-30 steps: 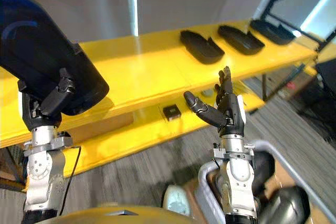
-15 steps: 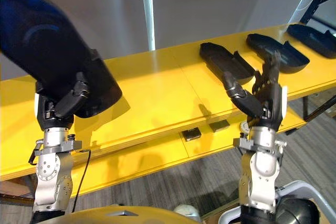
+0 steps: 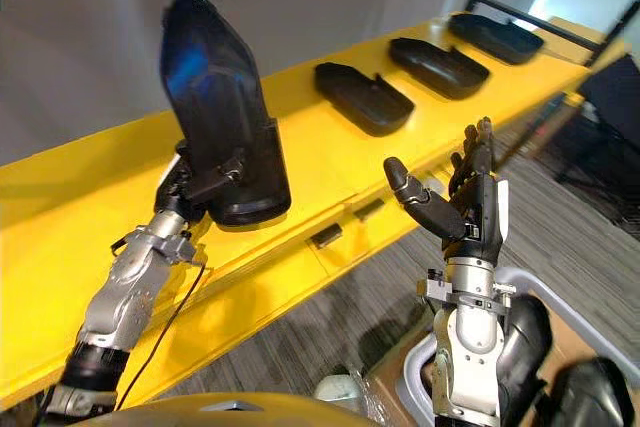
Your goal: Walk over and take three plastic housings, then place them on the shelf
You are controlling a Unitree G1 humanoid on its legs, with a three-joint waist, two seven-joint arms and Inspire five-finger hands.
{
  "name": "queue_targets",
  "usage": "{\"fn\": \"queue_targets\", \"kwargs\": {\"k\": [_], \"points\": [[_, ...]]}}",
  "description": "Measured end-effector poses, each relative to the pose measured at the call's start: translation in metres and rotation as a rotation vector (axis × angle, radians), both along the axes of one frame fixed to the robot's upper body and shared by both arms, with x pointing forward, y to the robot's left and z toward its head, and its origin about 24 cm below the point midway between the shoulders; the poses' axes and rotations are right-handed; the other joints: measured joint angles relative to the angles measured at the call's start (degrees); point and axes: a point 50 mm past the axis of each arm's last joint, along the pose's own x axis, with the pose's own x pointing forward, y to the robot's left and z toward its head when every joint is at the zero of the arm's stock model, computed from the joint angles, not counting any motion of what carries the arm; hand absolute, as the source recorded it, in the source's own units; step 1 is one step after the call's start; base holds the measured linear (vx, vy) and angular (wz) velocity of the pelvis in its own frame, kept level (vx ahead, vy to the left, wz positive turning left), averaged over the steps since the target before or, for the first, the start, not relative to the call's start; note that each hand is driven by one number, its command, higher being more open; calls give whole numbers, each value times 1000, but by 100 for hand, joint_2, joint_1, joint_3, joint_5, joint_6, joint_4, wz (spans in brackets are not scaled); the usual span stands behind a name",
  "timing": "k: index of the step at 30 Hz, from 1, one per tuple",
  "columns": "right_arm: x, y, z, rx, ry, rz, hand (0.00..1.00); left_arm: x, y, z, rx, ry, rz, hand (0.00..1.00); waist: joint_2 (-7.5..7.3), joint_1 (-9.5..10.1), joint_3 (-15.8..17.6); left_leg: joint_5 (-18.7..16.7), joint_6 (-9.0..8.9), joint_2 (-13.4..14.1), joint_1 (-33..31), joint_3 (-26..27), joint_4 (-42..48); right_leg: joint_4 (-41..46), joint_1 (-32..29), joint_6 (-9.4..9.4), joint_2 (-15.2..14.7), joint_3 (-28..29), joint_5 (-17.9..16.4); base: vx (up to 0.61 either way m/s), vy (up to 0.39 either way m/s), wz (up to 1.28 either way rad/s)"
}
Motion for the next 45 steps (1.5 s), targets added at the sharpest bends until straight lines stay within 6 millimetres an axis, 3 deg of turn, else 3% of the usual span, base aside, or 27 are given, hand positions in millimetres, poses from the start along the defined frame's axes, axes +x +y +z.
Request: {"fn": "queue_targets", "kwargs": {"k": [3,7,11,21,28,29,37,45], "points": [[-2,1,-2,-23,23,38,100,19,8,-8,16,85,88,0,89,-170,6,87,-5,2,133,169,-168,0,-51,-6,69,153,56,-55,-19,-33],[-5,8,-9,-24,58,93,100,29,14,-7,-8,119,166,0,168,-195,-2,227,-7,5,172,267,-380,0,-158,-21,140,212,84,-30,-22,-8],[-1,24,-12,-21,71,187,100,40,20,-8,-12,174,244,0,176,-191,7,281,-11,5,133,289,-405,-1,-210,-14,162,250,114,-19,-14,-1],[1,34,-14,-9,86,238,100,61,37,-2,-24,278,443,0,178,-318,10,306,5,0,144,327,-408,-22,-211,16,157,318,168,-3,-2,-1],[-2,42,-13,-3,87,271,100,71,35,0,-3,325,459,0,187,-335,16,331,15,-3,150,368,-413,-112,-190,22,159,345,244,-8,-6,-3],[-3,43,-13,-2,88,272,100,71,35,-1,-2,326,459,100,187,-336,16,335,14,-3,150,368,-413,-112,-190,22,159,345,245,0,0,0],[-3,46,-16,11,97,269,100,73,33,-5,39,359,480,100,183,-338,21,378,24,-8,150,382,-416,-189,-165,15,167,350,306,-4,-4,-1],[-3,47,-16,16,97,273,100,73,37,-6,112,371,570,100,179,-464,24,422,9,26,159,404,-418,-189,-171,14,227,355,307,-2,-5,-1]]}}
